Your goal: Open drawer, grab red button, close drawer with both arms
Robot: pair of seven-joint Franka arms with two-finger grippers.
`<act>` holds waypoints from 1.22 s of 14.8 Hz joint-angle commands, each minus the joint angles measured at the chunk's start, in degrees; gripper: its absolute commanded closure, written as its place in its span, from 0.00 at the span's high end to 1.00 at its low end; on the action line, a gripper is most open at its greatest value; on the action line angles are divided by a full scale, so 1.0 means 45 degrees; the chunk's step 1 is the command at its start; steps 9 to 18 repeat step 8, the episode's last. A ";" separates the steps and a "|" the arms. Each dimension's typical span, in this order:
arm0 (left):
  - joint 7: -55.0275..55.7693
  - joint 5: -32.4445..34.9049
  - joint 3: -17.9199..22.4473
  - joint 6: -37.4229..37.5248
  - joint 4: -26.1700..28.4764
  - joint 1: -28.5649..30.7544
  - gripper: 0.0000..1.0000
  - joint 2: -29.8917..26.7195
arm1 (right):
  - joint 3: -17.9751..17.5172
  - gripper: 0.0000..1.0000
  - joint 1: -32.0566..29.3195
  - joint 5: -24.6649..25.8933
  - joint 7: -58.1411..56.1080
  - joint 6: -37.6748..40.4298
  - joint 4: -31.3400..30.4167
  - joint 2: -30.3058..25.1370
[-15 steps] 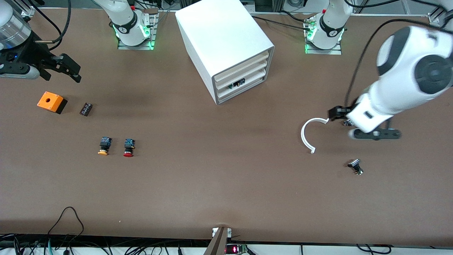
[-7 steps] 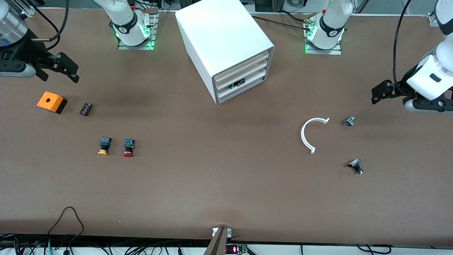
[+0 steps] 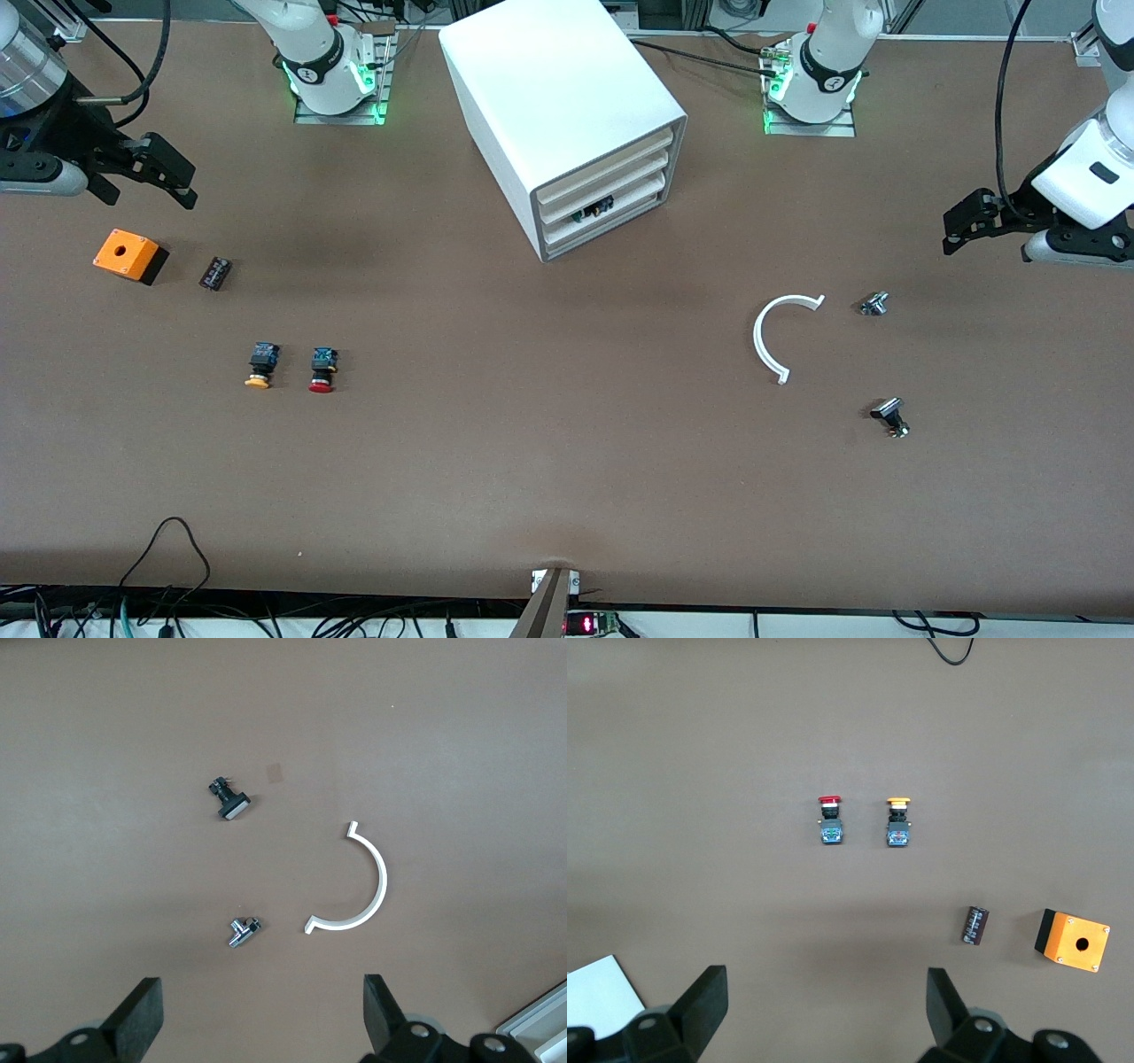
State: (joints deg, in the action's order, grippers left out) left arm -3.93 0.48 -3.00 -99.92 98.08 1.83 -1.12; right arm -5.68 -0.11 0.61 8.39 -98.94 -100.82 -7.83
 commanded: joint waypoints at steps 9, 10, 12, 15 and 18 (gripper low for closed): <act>0.0053 -0.0185 0.0158 0.1051 -0.0350 -0.0154 0.99 0.0072 | -0.0066 0.99 -0.0092 -0.0097 -0.0280 0.0189 0.0508 0.0217; 0.0053 -0.0185 0.0158 0.1051 -0.0350 -0.0154 0.99 0.0072 | -0.0066 0.99 -0.0092 -0.0097 -0.0280 0.0189 0.0508 0.0217; 0.0053 -0.0185 0.0158 0.1051 -0.0350 -0.0154 0.99 0.0072 | -0.0066 0.99 -0.0092 -0.0097 -0.0280 0.0189 0.0508 0.0217; 0.0053 -0.0185 0.0158 0.1051 -0.0350 -0.0154 0.99 0.0072 | -0.0066 0.99 -0.0092 -0.0097 -0.0280 0.0189 0.0508 0.0217; 0.0053 -0.0185 0.0158 0.1051 -0.0350 -0.0154 0.99 0.0072 | -0.0066 0.99 -0.0092 -0.0097 -0.0280 0.0189 0.0508 0.0217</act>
